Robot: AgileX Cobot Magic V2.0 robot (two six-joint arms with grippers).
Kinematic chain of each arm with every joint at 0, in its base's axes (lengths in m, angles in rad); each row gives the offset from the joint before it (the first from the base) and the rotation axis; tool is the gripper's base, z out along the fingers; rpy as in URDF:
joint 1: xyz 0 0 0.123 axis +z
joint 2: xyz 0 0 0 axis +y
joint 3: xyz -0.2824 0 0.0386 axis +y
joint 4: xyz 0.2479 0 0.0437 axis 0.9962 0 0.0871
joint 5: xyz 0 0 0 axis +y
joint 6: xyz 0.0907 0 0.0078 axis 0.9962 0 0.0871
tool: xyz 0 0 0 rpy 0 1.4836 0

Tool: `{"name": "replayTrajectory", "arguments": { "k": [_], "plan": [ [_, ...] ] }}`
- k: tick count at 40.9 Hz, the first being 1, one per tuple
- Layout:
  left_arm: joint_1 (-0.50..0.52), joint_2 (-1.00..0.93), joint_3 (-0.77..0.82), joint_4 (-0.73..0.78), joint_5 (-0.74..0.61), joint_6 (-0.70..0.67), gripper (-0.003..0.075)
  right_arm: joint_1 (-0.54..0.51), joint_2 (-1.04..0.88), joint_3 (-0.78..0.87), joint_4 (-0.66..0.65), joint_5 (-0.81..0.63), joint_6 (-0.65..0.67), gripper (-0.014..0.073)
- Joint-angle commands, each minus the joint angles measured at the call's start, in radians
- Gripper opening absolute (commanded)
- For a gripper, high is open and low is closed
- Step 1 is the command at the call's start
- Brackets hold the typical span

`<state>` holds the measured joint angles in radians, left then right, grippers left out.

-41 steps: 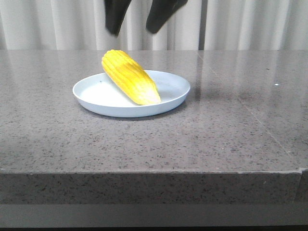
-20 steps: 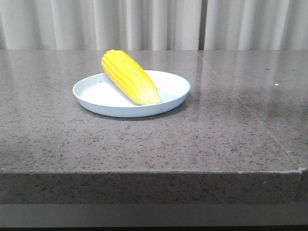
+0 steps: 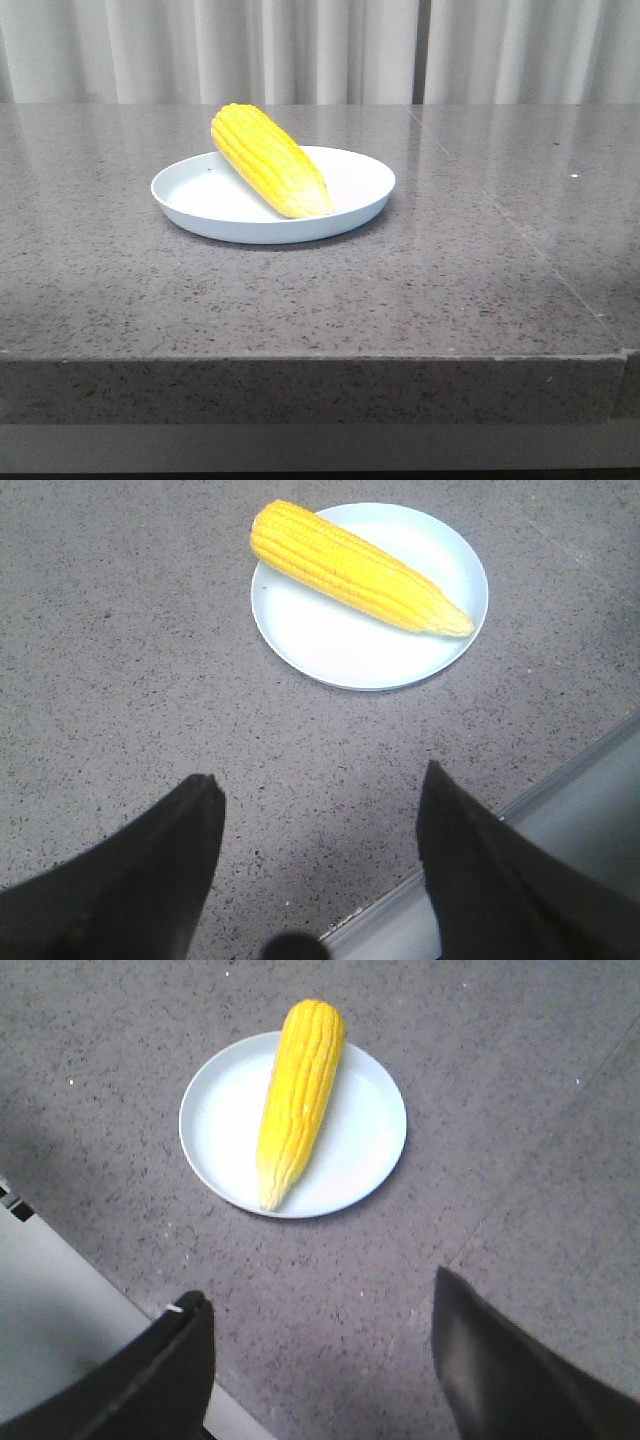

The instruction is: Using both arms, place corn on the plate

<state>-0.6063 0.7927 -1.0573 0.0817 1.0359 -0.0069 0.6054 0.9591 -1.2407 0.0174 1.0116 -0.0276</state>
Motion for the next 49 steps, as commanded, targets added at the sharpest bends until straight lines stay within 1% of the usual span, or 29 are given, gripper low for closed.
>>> {"name": "replayTrajectory", "arguments": {
  "k": [1, 7, 14, 20, 28, 30, 32, 35, 39, 44, 47, 49],
  "plan": [
    [-0.009, 0.002, -0.027, 0.005, -0.058, -0.013, 0.0421, -0.008, -0.091, 0.059, -0.011, -0.073, -0.012, 0.0489],
    [-0.009, 0.002, -0.027, 0.005, -0.058, -0.013, 0.0421, -0.008, -0.230, 0.186, -0.011, -0.073, -0.012, 0.0489],
    [-0.009, 0.002, -0.027, 0.005, -0.058, -0.013, 0.0421, -0.008, -0.362, 0.277, -0.010, -0.073, -0.012, 0.0489],
    [-0.009, 0.002, -0.027, 0.005, -0.058, -0.013, 0.0421, -0.008, -0.423, 0.299, -0.010, -0.072, -0.012, 0.0489],
    [-0.009, 0.002, -0.027, 0.005, -0.058, -0.013, 0.0419, -0.008, -0.433, 0.299, -0.010, -0.073, -0.012, 0.0489],
    [-0.009, 0.002, -0.027, 0.005, -0.055, -0.013, 0.0409, -0.008, -0.433, 0.299, -0.010, -0.073, -0.012, 0.0486],
    [-0.009, 0.002, -0.027, 0.003, -0.049, -0.013, 0.0385, -0.008, -0.433, 0.299, -0.010, -0.073, -0.012, 0.0467],
    [-0.009, 0.002, -0.027, 0.003, -0.036, -0.013, 0.0316, -0.008, -0.433, 0.299, -0.010, -0.073, -0.012, 0.0397],
    [-0.009, 0.002, -0.027, 0.003, -0.015, -0.013, 0.0207, -0.008, -0.433, 0.299, -0.010, -0.073, -0.012, 0.0230],
    [-0.009, 0.002, -0.027, 0.003, -0.005, -0.013, 0.0080, -0.008, -0.433, 0.299, -0.010, -0.073, -0.012, 0.0048],
    [-0.009, 0.002, -0.027, 0.003, -0.005, -0.013, 0.0013, -0.008, -0.433, 0.299, -0.010, -0.073, -0.012, -0.0043],
    [-0.009, 0.002, -0.027, 0.003, -0.005, -0.013, -0.0022, -0.008, -0.433, 0.299, -0.010, -0.073, -0.012, -0.0088]
  ]
}}
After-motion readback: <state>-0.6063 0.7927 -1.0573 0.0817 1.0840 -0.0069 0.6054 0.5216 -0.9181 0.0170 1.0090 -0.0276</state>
